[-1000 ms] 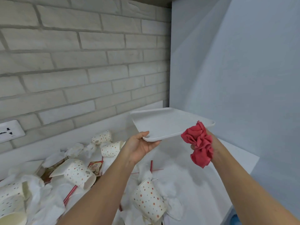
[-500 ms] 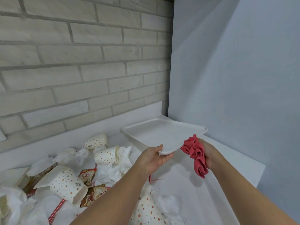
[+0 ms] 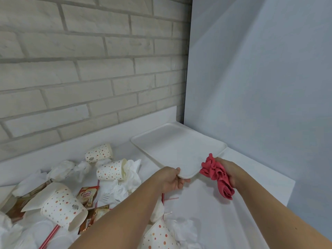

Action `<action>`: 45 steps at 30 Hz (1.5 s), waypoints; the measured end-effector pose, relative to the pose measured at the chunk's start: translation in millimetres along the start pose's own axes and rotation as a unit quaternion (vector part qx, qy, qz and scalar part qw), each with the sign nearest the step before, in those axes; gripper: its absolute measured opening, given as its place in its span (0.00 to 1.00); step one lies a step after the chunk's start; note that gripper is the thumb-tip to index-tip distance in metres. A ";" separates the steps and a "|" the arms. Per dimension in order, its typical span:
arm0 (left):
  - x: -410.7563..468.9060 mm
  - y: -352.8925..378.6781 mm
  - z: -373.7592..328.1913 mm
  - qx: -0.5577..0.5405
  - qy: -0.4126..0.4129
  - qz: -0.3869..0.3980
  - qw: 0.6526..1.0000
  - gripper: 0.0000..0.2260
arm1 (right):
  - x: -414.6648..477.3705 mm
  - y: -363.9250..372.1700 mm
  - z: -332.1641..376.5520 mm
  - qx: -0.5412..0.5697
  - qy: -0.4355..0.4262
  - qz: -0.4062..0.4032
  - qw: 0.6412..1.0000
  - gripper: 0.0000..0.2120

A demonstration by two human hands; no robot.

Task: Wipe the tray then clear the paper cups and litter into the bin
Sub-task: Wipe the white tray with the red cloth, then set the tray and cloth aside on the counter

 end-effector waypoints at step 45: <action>-139.4 -49.3 -11.3 0.519 0.059 -0.124 0.844 0.23 | -76.0 62.6 -35.4 -0.775 -0.331 0.006 0.538 0.15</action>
Point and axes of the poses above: each hand's wrist, its own x-axis towards the middle knuckle, its own y-axis out of the palm, z = x × y, the point moved 7 cm from there along x, towards the middle knuckle, and after that the axes turned 1 degree about z, right-handed, at the moved point
